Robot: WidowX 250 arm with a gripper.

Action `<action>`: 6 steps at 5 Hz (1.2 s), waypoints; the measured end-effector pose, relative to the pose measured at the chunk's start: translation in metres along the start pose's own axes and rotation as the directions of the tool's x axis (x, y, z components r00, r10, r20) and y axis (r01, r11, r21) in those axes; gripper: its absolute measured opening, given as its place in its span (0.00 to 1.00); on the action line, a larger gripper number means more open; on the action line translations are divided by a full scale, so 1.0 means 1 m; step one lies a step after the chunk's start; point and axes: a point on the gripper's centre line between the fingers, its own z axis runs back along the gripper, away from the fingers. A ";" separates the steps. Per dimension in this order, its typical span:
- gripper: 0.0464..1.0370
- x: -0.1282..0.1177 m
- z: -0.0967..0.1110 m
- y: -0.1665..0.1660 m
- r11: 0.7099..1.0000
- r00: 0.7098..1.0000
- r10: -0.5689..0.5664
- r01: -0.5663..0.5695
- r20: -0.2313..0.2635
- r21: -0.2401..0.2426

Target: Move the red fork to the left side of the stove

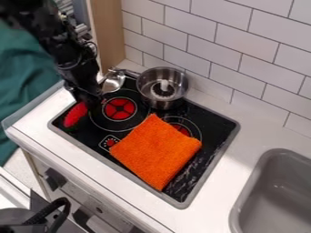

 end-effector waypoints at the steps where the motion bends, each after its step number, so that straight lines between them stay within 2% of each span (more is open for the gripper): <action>1: 0.33 0.003 -0.016 0.004 0.999 0.999 0.038 -0.039 -0.032 -0.024; 2: 0.63 0.006 -0.024 0.005 0.998 0.998 0.037 -0.039 -0.045 -0.049; 3: 0.92 0.004 -0.022 -0.001 0.997 0.999 0.039 -0.041 -0.027 -0.064; 4: 0.97 0.009 0.005 -0.009 0.999 0.999 0.031 -0.031 0.011 -0.032; 5: 0.97 0.019 0.036 -0.032 0.999 0.996 0.047 -0.047 0.073 0.001; 6: 0.97 0.029 0.052 -0.062 1.000 0.997 0.017 -0.017 0.078 -0.001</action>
